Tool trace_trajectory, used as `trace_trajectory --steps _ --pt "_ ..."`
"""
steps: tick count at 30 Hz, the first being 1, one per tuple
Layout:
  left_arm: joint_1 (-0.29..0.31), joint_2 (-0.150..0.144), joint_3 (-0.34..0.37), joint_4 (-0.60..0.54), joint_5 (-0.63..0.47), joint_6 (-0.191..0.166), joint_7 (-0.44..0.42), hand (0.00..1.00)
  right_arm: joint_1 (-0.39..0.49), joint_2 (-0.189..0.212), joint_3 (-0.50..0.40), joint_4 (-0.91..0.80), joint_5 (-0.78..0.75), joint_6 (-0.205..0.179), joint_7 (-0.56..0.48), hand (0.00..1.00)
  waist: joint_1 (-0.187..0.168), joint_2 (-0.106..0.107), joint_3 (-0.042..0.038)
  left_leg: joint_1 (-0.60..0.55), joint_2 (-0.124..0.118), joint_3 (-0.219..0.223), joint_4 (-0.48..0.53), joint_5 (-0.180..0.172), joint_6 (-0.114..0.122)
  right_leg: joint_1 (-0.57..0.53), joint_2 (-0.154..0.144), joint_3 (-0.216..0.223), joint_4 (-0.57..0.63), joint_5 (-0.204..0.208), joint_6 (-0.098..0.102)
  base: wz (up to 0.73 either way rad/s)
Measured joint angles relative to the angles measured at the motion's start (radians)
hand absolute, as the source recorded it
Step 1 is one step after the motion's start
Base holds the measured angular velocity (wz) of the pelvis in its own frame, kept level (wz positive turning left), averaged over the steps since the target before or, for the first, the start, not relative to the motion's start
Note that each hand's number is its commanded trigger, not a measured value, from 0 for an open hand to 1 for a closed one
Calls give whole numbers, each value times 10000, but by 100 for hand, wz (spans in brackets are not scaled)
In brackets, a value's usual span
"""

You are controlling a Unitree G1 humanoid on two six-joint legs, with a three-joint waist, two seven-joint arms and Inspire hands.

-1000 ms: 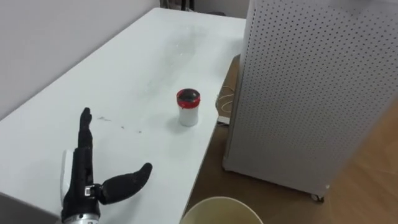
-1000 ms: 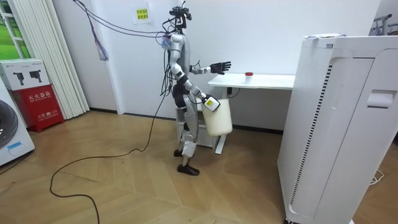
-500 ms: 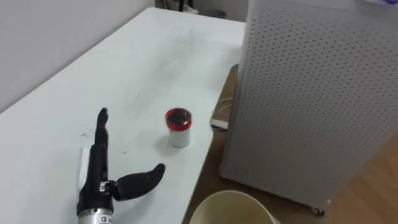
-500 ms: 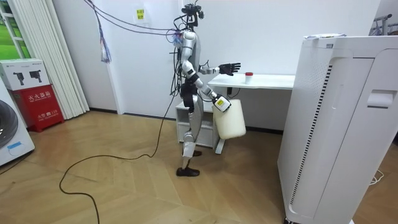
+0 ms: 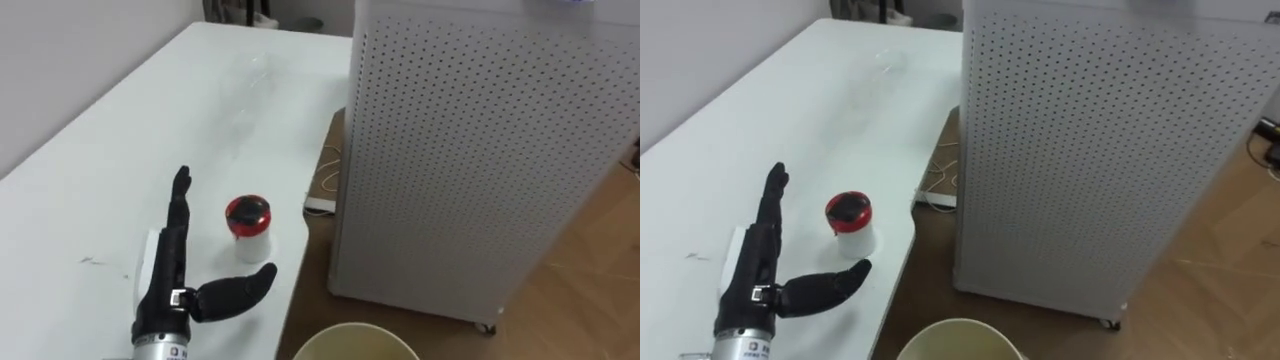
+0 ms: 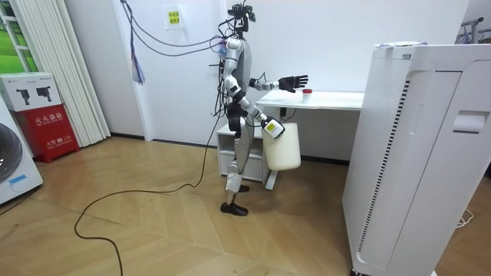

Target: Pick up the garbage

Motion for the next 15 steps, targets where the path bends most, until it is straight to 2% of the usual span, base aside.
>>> trace_trajectory --steps 6,15 --pt "-5 44 17 34 -171 -2 1 0 29 16 -14 -10 -37 0 -3 100 -135 -30 18 180 5 166 -106 0 0 16 42 275 40 1 -1 -13" --pt "-23 45 53 358 -322 -11 -9 0 29 35 -93 -13 -2 -6 -23 100 -261 -29 22 293 7 254 -253 -1 1 -27 46 266 193 1 -2 -4"
